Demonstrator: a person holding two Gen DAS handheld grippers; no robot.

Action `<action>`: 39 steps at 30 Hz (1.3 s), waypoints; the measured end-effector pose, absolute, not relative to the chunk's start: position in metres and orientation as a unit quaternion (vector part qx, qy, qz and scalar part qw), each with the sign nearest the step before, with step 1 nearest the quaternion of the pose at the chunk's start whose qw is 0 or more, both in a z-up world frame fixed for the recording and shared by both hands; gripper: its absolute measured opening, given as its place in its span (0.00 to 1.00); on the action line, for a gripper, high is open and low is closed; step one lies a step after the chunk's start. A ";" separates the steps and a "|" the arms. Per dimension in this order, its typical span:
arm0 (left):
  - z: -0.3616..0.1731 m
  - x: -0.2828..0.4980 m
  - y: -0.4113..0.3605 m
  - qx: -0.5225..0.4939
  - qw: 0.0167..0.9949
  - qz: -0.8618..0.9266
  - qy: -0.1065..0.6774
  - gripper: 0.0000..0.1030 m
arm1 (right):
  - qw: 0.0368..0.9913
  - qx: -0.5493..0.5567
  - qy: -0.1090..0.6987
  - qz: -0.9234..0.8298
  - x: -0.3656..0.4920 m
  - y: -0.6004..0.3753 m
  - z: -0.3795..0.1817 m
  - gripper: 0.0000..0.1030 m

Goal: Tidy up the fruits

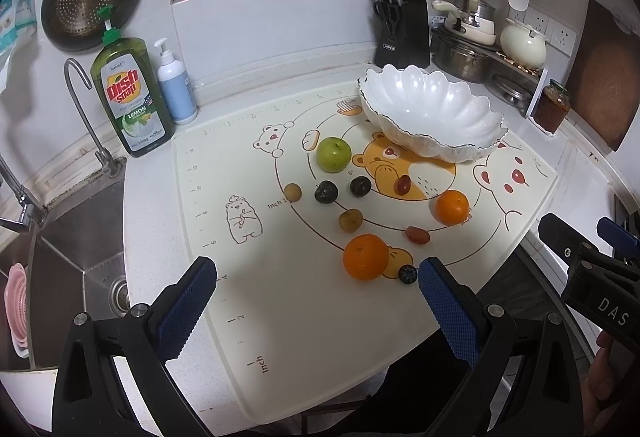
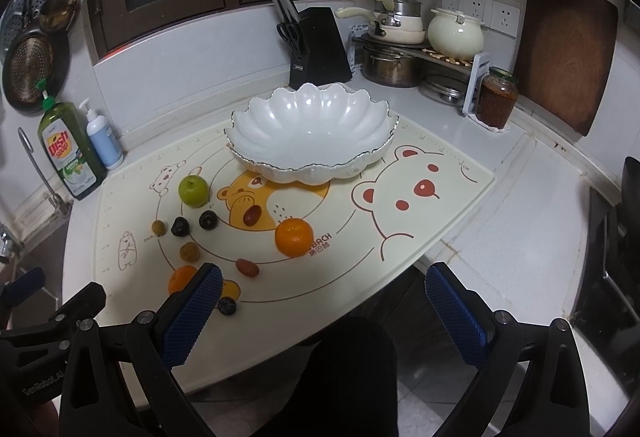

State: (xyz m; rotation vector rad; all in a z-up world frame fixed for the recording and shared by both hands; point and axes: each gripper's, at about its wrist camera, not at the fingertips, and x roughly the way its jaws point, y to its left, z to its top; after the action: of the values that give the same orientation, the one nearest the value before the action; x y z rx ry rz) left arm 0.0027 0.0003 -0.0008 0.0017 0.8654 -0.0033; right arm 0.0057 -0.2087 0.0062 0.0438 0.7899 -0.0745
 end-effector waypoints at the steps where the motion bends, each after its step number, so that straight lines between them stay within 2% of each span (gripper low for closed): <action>1: -0.001 0.003 -0.001 0.001 0.908 -0.002 0.419 1.00 | 0.922 0.023 0.385 -0.035 0.006 -0.209 0.006 0.99; 23: -0.011 0.008 -0.002 -0.007 0.910 0.017 0.413 1.00 | 0.924 0.024 0.382 -0.020 0.018 -0.207 -0.005 1.00; 39: -0.049 0.029 -0.010 -0.012 0.904 0.013 0.426 0.99 | 0.927 0.010 0.375 0.021 0.043 -0.200 -0.037 1.00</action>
State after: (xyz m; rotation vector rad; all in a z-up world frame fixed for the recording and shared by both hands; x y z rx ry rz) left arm 0.0290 -0.0101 -0.0495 -0.0255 0.8806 0.0265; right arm 0.0428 -0.2002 -0.0366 0.0201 0.7699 0.0434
